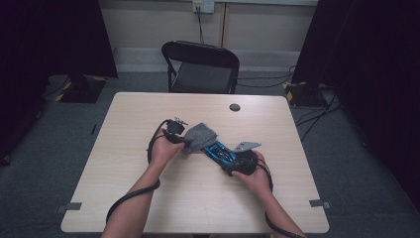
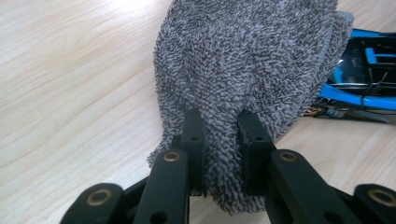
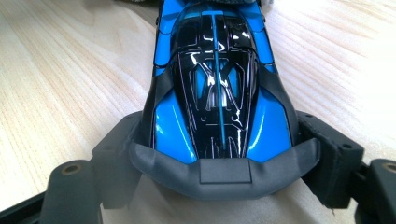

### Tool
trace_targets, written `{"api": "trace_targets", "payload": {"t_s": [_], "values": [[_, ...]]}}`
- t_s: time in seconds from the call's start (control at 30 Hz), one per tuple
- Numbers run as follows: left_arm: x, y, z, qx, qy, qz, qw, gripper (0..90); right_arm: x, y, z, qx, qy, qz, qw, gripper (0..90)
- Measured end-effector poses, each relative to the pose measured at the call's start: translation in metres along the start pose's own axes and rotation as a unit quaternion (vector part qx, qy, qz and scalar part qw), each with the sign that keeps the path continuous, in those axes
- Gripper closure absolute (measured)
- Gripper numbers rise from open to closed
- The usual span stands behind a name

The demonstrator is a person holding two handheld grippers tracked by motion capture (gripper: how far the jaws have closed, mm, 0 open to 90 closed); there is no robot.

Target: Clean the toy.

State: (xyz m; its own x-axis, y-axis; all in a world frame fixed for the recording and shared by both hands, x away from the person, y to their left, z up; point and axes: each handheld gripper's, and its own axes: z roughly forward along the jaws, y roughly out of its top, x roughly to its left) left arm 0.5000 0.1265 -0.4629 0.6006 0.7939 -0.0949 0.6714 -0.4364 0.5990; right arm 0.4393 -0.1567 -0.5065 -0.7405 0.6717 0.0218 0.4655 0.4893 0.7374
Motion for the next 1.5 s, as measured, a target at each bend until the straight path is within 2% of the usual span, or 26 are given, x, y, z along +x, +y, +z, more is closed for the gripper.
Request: {"api": "trace_targets", "payload": {"t_s": [0.33, 0.47, 0.6, 0.73, 0.97, 1.13, 1.4, 1.5], "values": [[0.014, -0.007, -0.008, -0.001, 0.012, -0.012, 0.9999, 75.7, 0.000, 0.000, 0.000, 0.000, 0.000, 0.000, 1.0000, 23.8], [0.018, -0.009, -0.013, -0.008, 0.010, -0.019, 0.9997, 75.7, 0.000, 0.000, 0.000, 0.000, 0.000, 0.000, 1.0000, 23.8], [0.020, -0.010, -0.020, -0.015, 0.010, -0.021, 0.9996, 75.7, 0.000, 0.000, 0.000, 0.000, 0.000, 0.000, 1.0000, 23.8], [0.019, -0.008, -0.028, -0.019, 0.006, -0.013, 0.9997, 75.7, 0.000, 0.000, 0.000, 0.000, 0.000, 0.000, 1.0000, 23.8], [0.006, -0.003, -0.040, -0.037, -0.009, 0.010, 0.9992, 75.7, 0.000, 0.000, 0.000, 0.000, 0.000, 0.000, 1.0000, 23.8], [-0.007, 0.003, -0.048, -0.049, -0.019, 0.028, 0.9982, 75.7, 0.000, 0.000, 0.000, 0.000, 0.000, 0.000, 1.0000, 23.8], [-0.034, 0.013, -0.054, -0.066, -0.042, 0.062, 0.9950, 75.7, 0.000, 0.000, 0.000, 0.000, 0.000, 0.000, 1.0000, 23.8], [-0.042, 0.015, -0.054, -0.071, -0.053, 0.067, 0.9938, 75.7, 0.000, 0.000, 0.000, 0.000, 0.000, 0.000, 1.0000, 23.8]]}}
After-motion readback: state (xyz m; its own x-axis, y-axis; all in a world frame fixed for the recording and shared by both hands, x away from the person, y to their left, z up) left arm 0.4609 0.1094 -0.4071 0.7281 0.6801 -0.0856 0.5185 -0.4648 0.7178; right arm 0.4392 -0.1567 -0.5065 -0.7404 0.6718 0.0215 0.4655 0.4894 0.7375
